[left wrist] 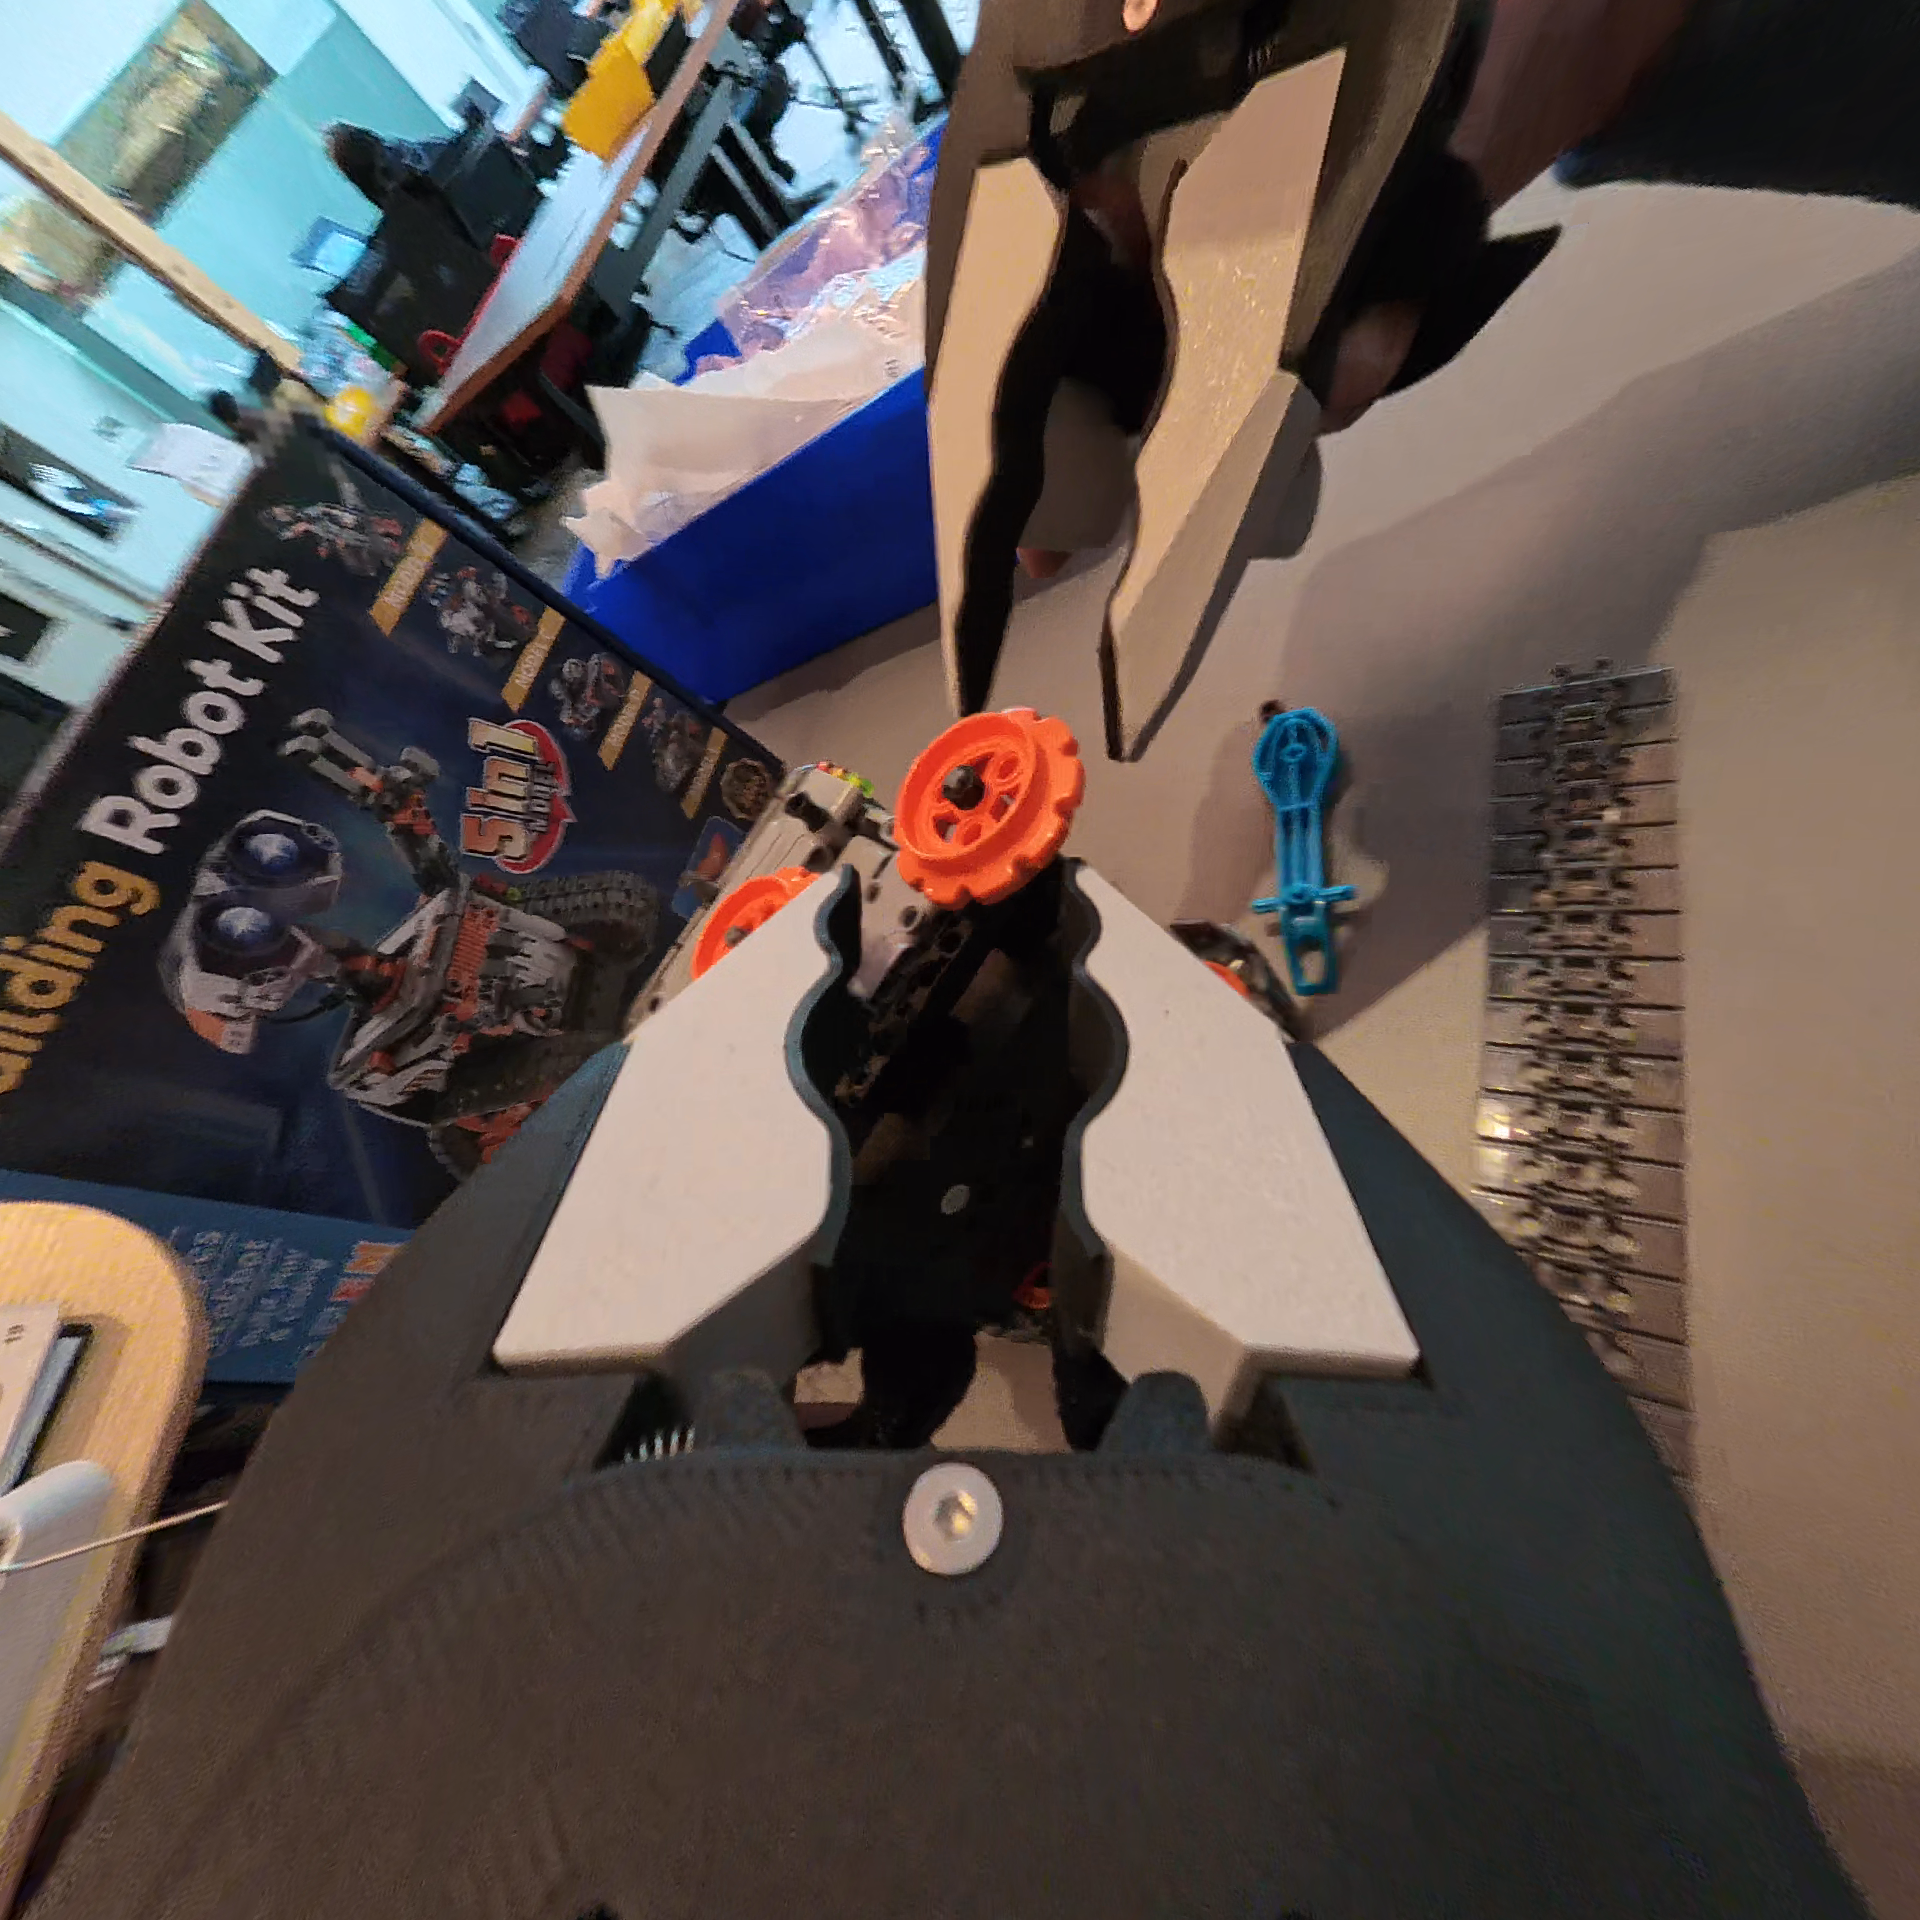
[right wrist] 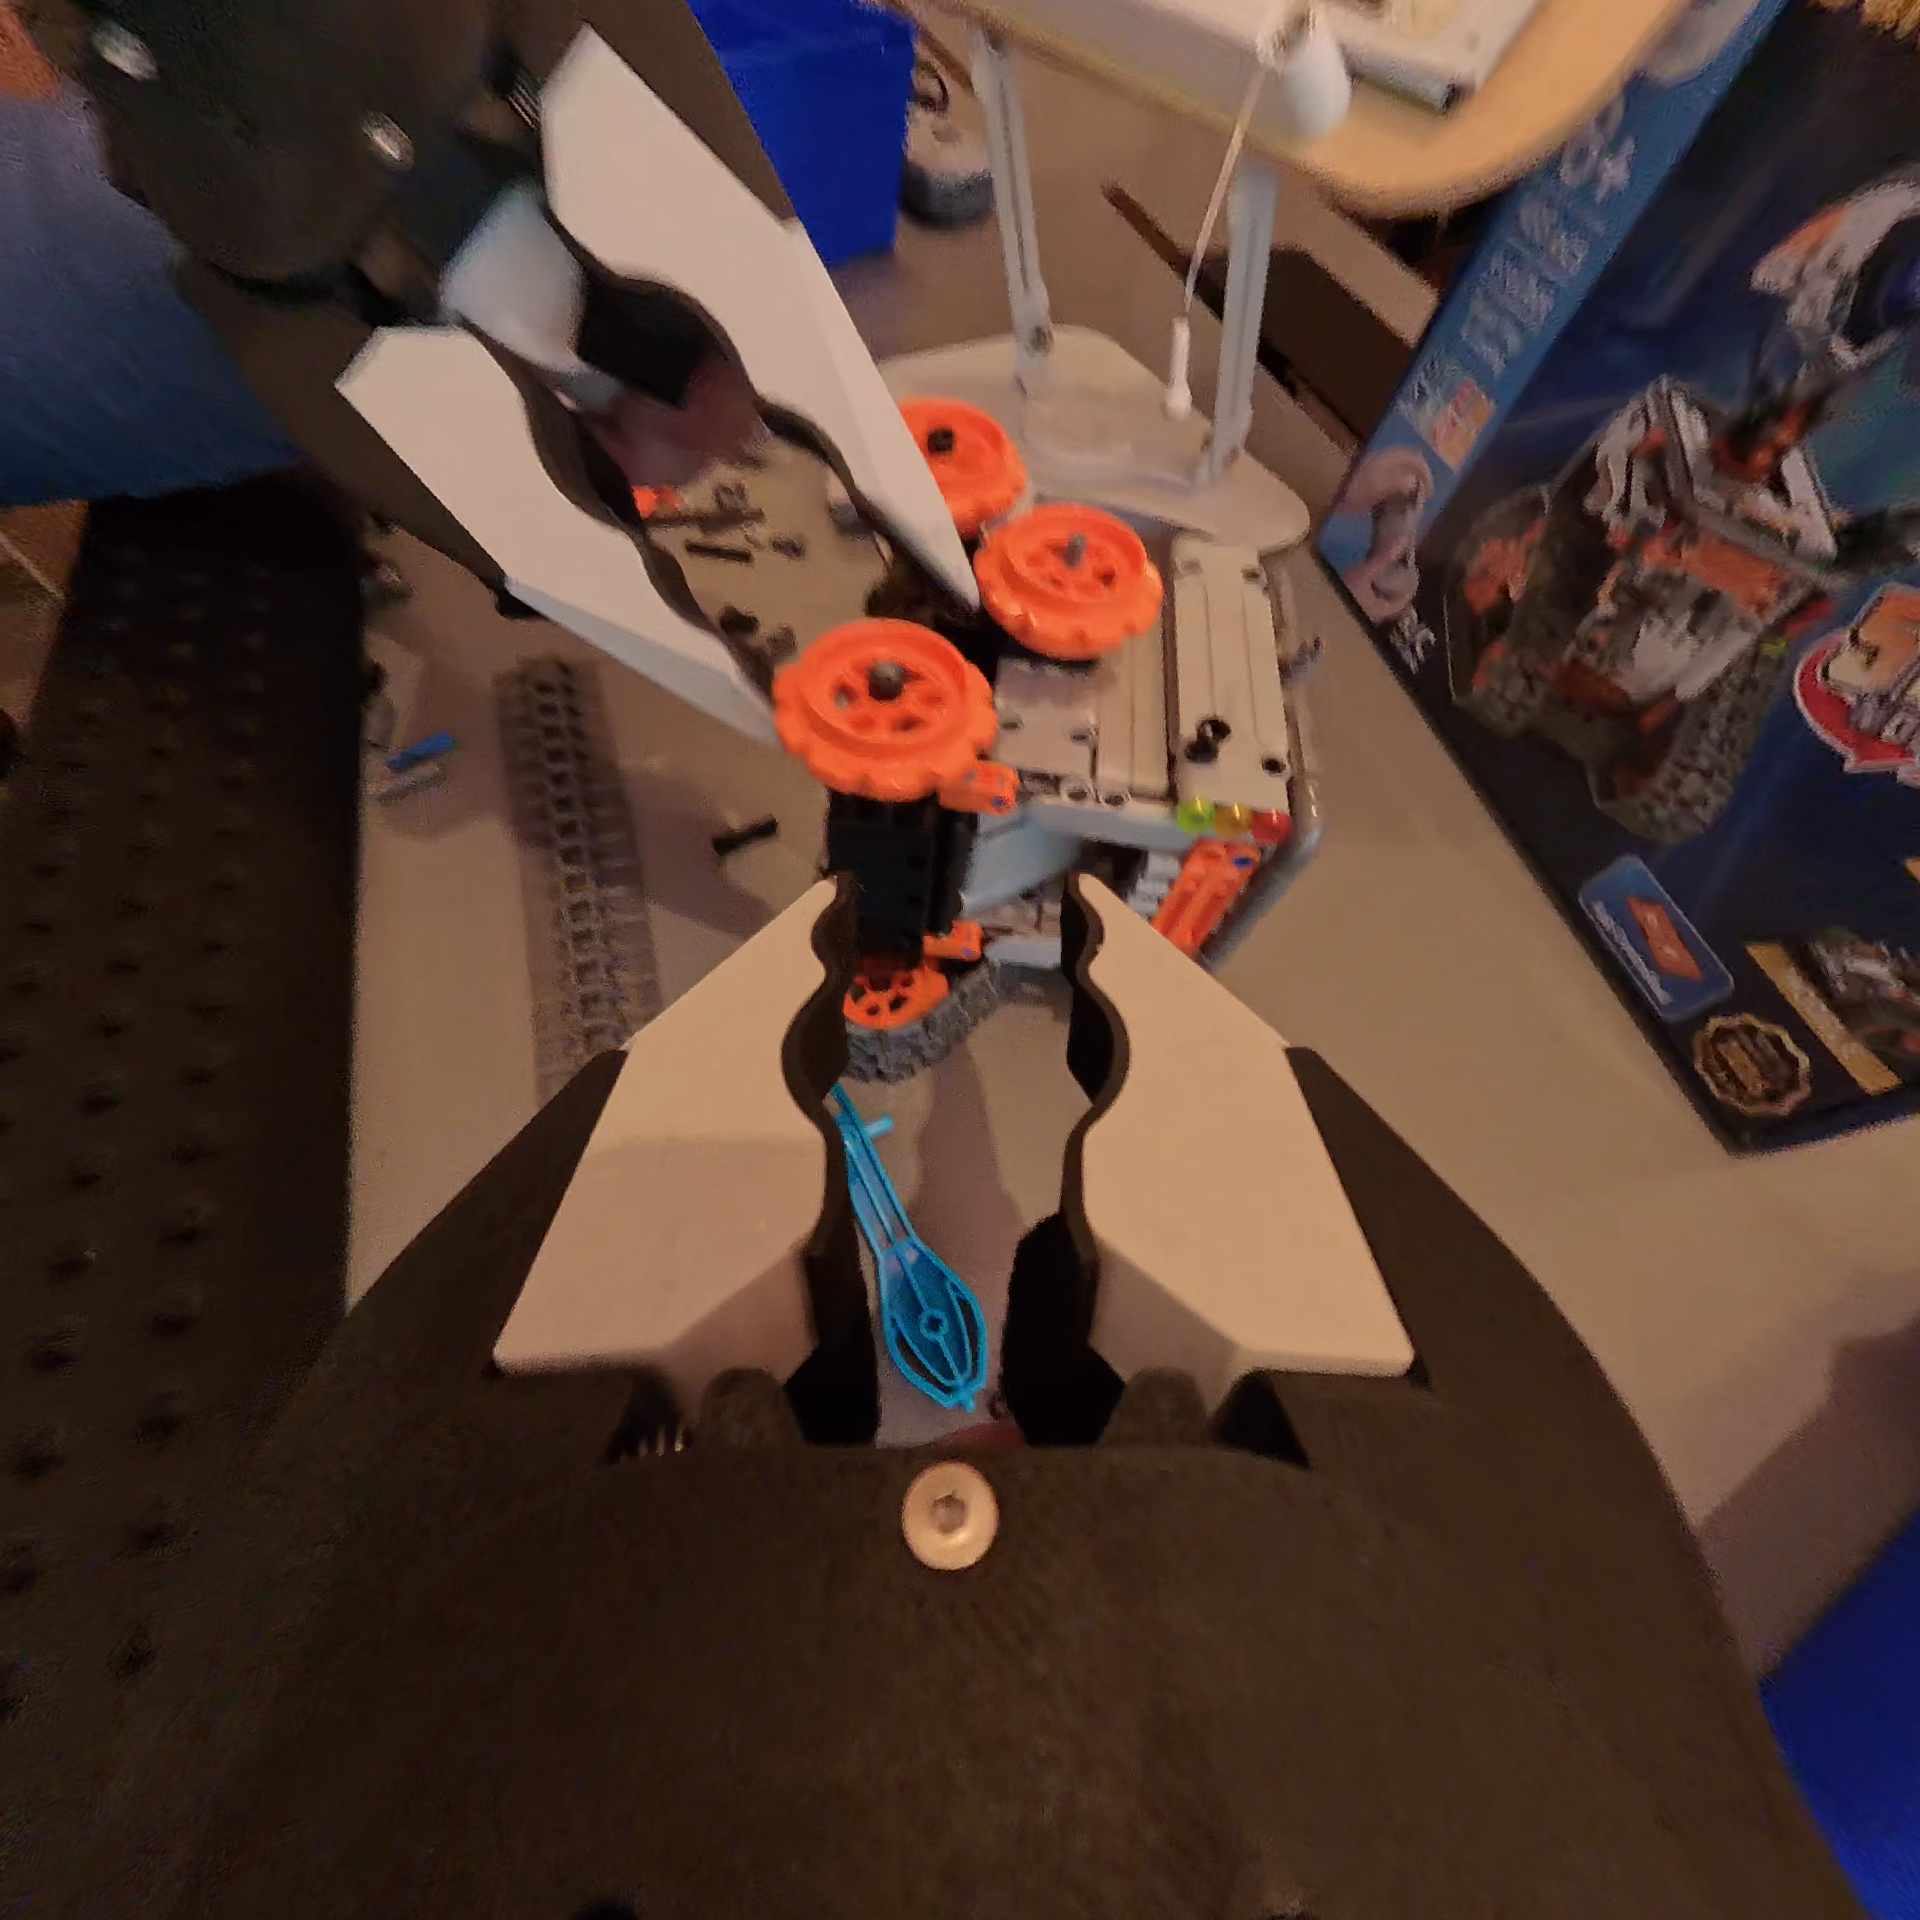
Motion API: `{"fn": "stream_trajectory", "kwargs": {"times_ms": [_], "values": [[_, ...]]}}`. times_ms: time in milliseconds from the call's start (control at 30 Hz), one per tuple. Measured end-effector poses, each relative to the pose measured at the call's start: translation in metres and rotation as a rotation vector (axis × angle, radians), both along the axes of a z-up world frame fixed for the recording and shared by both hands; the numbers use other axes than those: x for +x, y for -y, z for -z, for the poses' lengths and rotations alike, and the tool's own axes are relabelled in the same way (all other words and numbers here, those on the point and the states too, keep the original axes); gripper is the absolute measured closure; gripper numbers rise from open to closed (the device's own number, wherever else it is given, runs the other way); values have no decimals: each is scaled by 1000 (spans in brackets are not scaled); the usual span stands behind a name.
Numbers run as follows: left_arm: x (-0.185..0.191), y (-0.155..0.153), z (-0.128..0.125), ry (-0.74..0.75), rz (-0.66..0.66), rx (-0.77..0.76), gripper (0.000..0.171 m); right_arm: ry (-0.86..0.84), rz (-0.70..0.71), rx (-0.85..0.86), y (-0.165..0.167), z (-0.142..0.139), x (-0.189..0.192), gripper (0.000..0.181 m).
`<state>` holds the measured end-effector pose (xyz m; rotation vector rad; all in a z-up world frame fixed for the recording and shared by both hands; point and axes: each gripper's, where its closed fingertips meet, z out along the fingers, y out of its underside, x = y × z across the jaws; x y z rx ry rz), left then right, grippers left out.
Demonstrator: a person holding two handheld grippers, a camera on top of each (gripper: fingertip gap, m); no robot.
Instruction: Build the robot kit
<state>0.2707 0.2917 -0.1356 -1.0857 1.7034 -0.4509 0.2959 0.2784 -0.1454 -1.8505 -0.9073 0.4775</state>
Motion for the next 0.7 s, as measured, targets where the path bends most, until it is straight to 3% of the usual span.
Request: {"fn": "stream_trajectory", "kwargs": {"times_ms": [167, 467, 700], "values": [[4, -8, -4, 55, -46, 93, 152, 36, 4, -6, -4, 12, -3, 153], [13, -32, -18, 78, -117, -83, 156, -18, 28, -19, -13, 16, -1, 159], [23, -29, -19, 54, -98, -91, 158, -17, 50, -7, -18, 17, 1, 156]]}}
